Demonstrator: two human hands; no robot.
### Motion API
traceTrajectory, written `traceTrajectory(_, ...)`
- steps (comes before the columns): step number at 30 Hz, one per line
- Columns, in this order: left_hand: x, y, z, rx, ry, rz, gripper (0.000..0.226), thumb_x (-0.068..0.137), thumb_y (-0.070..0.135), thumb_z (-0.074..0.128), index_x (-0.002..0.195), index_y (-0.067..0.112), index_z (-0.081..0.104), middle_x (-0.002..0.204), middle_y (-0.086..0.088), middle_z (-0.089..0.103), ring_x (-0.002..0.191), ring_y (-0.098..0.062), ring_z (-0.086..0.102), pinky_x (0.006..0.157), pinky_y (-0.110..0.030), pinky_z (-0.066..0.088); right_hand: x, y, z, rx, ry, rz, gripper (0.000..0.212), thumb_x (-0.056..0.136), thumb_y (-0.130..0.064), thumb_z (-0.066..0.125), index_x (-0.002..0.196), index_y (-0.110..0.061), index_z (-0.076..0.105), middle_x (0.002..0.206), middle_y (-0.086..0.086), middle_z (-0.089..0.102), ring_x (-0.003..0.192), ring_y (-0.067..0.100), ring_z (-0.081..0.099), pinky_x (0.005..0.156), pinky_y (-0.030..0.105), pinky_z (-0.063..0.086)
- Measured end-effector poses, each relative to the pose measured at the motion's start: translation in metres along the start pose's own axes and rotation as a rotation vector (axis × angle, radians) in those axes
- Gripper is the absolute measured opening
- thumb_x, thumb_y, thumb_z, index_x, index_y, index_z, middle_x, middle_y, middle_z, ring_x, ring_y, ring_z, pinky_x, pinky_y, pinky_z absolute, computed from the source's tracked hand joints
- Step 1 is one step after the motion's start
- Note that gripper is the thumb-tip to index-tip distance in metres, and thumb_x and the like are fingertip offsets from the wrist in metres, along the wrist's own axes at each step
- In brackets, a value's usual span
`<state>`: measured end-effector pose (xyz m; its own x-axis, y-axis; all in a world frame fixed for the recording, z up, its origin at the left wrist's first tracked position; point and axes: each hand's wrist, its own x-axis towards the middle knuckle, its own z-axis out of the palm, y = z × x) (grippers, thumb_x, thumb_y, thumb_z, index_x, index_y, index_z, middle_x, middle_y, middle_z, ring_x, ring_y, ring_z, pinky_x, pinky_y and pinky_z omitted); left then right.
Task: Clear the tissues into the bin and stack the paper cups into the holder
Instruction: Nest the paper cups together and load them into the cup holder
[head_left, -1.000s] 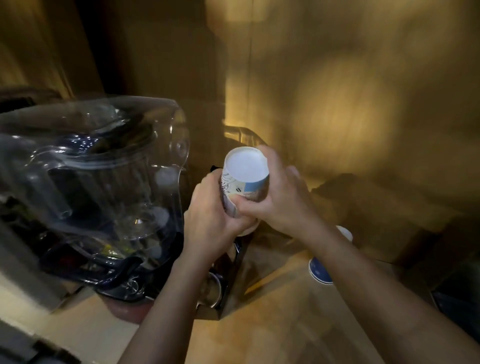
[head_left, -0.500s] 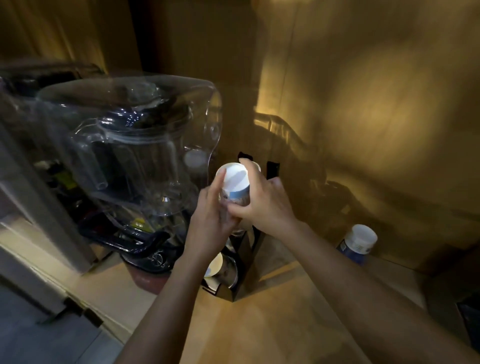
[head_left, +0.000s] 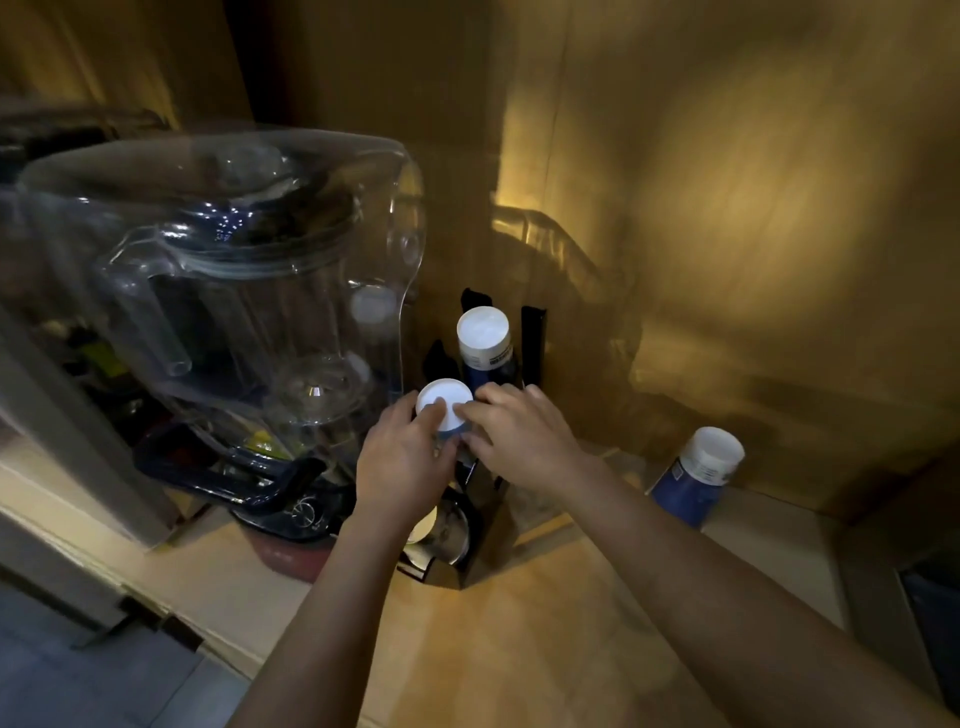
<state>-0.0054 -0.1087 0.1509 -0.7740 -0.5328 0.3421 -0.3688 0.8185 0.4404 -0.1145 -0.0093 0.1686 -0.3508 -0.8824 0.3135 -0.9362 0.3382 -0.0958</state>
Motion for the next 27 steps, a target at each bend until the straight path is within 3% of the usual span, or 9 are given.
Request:
traceTrajectory(4,0.002,0.007,-0.008,0.069,-0.076,-0.037,0.046,0.088,0.031,0.056,0.129,0.012,0.049,0.135,-0.016,0.05,0.123,-0.031,0.044,0.096,-0.043,0.04,-0.009,0.01,-0.007,0.117,-0.012,0.007,0.039,0.091,-0.027,0.048,0.129,-0.02,0.043,0.121,0.008,0.054,0.105,0.025,0.05,0.082,0.038,0.04)
traceTrajectory(8,0.006,0.036,-0.015,-0.021,0.158,0.029,0.033,0.085,0.025,0.061,0.112,0.006,0.062,0.112,-0.017,0.065,0.106,-0.033,0.056,0.088,-0.046,0.045,-0.02,0.04,-0.026,0.226,-0.008,0.12,0.03,0.09,-0.028,0.049,0.119,-0.02,0.05,0.112,0.006,0.06,0.096,0.025,0.057,0.07,0.036,0.045)
traceTrajectory(10,0.013,0.06,-0.011,-0.108,0.164,0.068,0.034,0.085,0.023,0.062,0.114,0.006,0.06,0.108,-0.016,0.066,0.101,-0.032,0.058,0.082,-0.046,0.049,-0.028,0.058,-0.033,0.219,0.001,0.179,0.026,0.09,-0.029,0.05,0.113,-0.02,0.054,0.108,0.004,0.061,0.095,0.024,0.057,0.067,0.033,0.043)
traceTrajectory(12,0.021,0.081,0.002,-0.163,0.071,0.083,0.04,0.086,0.027,0.061,0.121,0.009,0.056,0.112,-0.014,0.064,0.102,-0.031,0.057,0.081,-0.045,0.049,-0.041,0.076,-0.039,0.195,0.009,0.24,0.025,0.089,-0.031,0.05,0.112,-0.021,0.054,0.109,0.004,0.062,0.096,0.023,0.057,0.067,0.031,0.04)
traceTrajectory(20,0.045,0.136,0.092,-0.242,-0.292,0.242,0.076,0.079,0.043,0.066,0.14,0.015,0.029,0.132,-0.01,0.05,0.12,-0.026,0.045,0.1,-0.04,0.04,-0.091,0.151,-0.052,0.147,0.152,0.552,0.03,0.086,-0.032,0.056,0.113,-0.02,0.056,0.104,0.003,0.065,0.089,0.016,0.057,0.069,0.028,0.038)
traceTrajectory(23,0.052,0.153,0.127,-0.368,-0.474,0.182,0.102,0.071,0.046,0.073,0.147,0.024,0.008,0.147,-0.01,0.033,0.133,-0.027,0.03,0.107,-0.041,0.032,-0.109,0.179,-0.044,0.162,0.176,0.685,0.051,0.083,-0.04,0.059,0.127,-0.02,0.042,0.123,0.007,0.055,0.108,0.025,0.053,0.083,0.036,0.045)
traceTrajectory(25,0.055,0.161,0.152,-0.381,-0.619,0.17,0.12,0.065,0.046,0.078,0.146,0.031,-0.009,0.156,-0.009,0.015,0.141,-0.03,0.016,0.113,-0.049,0.024,-0.12,0.193,-0.036,0.234,0.157,0.773,0.07,0.079,-0.044,0.062,0.135,-0.022,0.028,0.137,0.008,0.042,0.12,0.028,0.045,0.096,0.044,0.042)
traceTrajectory(27,0.058,0.167,0.175,-0.371,-0.693,0.167,0.127,0.062,0.042,0.081,0.144,0.032,-0.016,0.159,-0.01,0.006,0.144,-0.031,0.011,0.114,-0.053,0.021,-0.132,0.204,-0.025,0.352,0.146,0.828,0.083,0.075,-0.046,0.067,0.139,-0.026,0.018,0.145,0.007,0.031,0.127,0.027,0.036,0.101,0.043,0.036)
